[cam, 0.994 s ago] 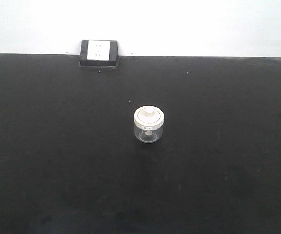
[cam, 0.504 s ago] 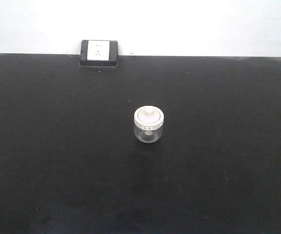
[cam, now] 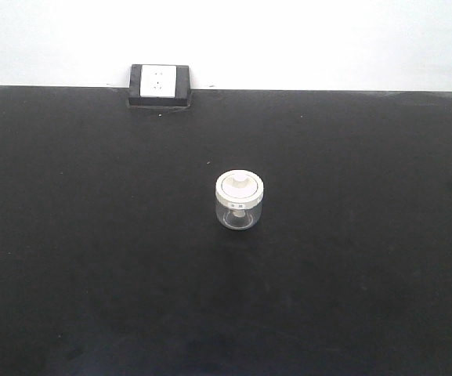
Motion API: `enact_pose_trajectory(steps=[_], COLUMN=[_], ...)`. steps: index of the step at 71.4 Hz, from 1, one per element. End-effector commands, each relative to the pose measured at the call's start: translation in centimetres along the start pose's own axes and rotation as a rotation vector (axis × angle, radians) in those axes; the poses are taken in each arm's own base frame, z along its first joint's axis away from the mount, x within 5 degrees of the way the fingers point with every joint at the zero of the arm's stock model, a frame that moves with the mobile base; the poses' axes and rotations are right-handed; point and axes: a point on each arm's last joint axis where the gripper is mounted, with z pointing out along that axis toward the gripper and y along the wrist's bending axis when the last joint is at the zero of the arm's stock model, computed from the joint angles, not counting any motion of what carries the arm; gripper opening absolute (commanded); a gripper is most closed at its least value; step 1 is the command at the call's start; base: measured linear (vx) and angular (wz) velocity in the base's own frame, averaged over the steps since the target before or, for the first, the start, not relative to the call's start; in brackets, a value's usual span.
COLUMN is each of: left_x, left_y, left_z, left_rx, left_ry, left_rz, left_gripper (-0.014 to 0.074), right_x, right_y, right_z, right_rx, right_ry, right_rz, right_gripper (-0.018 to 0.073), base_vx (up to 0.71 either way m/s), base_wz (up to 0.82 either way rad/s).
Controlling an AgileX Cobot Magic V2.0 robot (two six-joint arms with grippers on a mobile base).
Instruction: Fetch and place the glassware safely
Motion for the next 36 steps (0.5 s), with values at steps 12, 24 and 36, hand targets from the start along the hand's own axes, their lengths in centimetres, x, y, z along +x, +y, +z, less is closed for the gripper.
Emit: enact_pose_trajectory(steps=[12, 24, 36], left_x=[0.15, 0.15, 0.15], left_y=[-0.21, -0.21, -0.21], left_z=[0.02, 0.02, 0.02], left_rx=[0.029, 0.029, 0.029], left_ry=[-0.054, -0.054, -0.054], left_rz=[-0.016, -0.016, -0.016], left_gripper=[-0.0007, -0.0007, -0.0007], right_x=[0.02, 0.02, 0.02], right_y=[0.15, 0.15, 0.15], right_z=[0.03, 0.03, 0.03], right_rx=[-0.02, -0.02, -0.02], right_ry=[-0.055, -0.055, -0.055], right_rz=[-0.019, -0.019, -0.019], right_gripper=[-0.0008, -0.0008, -0.0008], base_vx=[0.0, 0.0, 0.0], base_wz=[0.0, 0.0, 0.0])
